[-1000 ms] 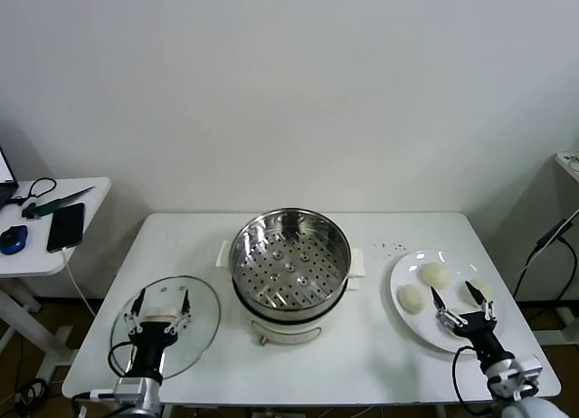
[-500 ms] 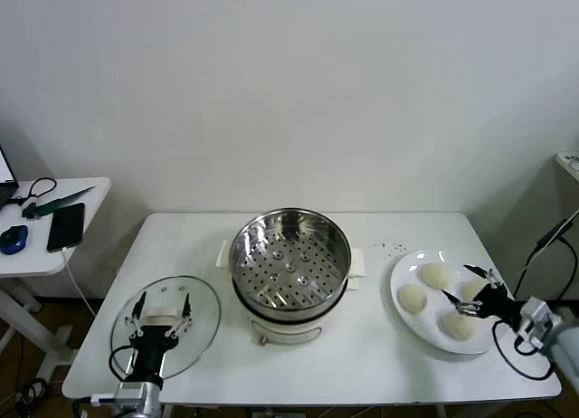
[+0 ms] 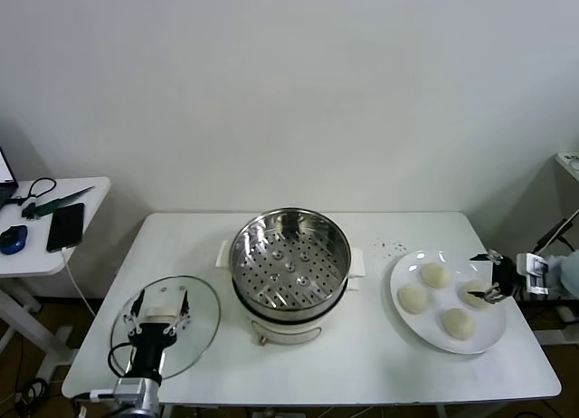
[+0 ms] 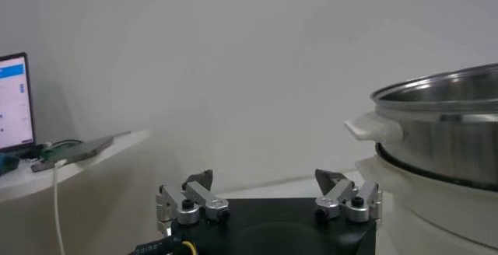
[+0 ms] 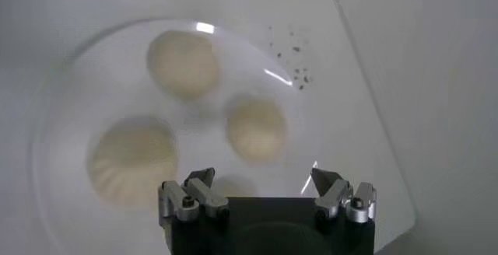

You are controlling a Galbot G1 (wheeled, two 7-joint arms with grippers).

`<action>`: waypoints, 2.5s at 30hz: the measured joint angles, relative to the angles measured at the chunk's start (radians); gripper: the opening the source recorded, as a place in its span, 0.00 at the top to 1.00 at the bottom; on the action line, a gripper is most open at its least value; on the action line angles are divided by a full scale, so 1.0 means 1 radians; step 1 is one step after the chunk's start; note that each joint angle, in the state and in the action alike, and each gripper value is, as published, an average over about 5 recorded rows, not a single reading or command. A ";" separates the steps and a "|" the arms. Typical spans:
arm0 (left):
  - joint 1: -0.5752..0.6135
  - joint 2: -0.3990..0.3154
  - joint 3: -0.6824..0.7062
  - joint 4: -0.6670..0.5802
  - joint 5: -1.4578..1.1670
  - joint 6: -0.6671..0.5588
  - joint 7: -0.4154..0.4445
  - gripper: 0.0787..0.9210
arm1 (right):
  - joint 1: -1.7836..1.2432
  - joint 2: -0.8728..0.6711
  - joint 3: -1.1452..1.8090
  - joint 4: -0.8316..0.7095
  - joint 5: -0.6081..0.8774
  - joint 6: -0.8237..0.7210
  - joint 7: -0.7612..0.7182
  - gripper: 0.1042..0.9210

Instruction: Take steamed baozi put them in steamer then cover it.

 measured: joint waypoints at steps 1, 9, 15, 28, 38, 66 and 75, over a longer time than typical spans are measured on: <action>-0.001 0.000 -0.002 0.001 -0.001 0.002 -0.002 0.12 | 0.043 0.012 -0.052 -0.022 -0.006 0.005 -0.010 0.12; 0.002 0.000 -0.020 0.008 -0.005 0.009 -0.012 0.12 | 0.279 0.127 -0.345 -0.184 -0.039 0.030 -0.057 0.12; 0.005 0.000 -0.031 0.009 -0.006 0.010 -0.014 0.12 | 0.352 0.204 -0.437 -0.277 -0.066 0.039 -0.068 0.12; 0.009 -0.004 -0.037 0.027 -0.006 0.009 -0.015 0.12 | 0.400 0.295 -0.510 -0.383 -0.096 0.049 -0.081 0.12; 0.009 -0.004 -0.042 0.030 -0.006 0.008 -0.015 0.12 | 0.421 0.314 -0.534 -0.401 -0.103 0.052 -0.101 0.21; 0.040 0.000 -0.043 0.037 -0.010 0.000 -0.015 0.12 | 0.847 0.358 -0.870 -0.169 0.045 0.259 -0.175 0.28; 0.050 -0.002 -0.038 0.028 -0.019 0.010 -0.021 0.12 | 0.982 0.500 -0.940 -0.081 0.004 0.410 -0.172 0.27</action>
